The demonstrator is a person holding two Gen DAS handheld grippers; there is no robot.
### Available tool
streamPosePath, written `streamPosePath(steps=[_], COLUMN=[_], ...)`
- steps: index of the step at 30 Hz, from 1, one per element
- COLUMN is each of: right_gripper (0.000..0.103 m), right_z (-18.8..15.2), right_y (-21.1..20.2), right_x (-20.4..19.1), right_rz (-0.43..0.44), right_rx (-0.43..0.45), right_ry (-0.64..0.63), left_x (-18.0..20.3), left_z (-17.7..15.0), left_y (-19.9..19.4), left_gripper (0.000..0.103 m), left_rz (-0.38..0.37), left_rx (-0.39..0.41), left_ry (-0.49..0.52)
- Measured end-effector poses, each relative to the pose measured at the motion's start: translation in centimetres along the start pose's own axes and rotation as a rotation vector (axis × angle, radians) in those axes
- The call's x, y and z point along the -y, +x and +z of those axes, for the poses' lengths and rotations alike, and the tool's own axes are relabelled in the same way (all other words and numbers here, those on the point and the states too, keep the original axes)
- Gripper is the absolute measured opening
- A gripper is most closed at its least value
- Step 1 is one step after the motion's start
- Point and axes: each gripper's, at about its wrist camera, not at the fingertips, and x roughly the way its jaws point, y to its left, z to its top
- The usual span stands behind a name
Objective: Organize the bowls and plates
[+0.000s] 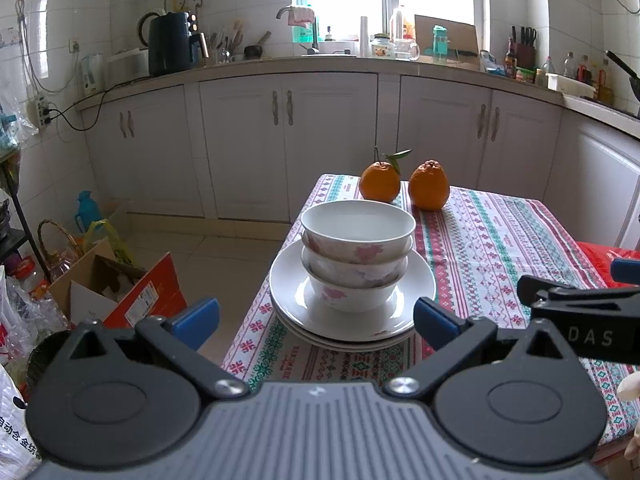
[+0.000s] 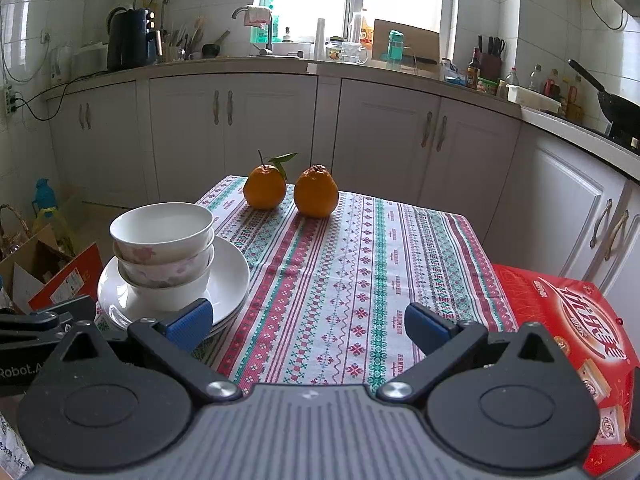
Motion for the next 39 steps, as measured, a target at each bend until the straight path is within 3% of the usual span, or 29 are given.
streamPosePath(steps=[39], right_gripper=[0.103], right_z=[-0.04], right_y=[0.10], right_x=[0.23], right_rz=[-0.005], right_rx=[0.000], right_ry=[0.009], left_x=[0.21], left_z=[-0.02], left_y=[0.08], left_gripper=[0.102], left_rz=[0.003], left_rx=[-0.005], left_ry=[0.000])
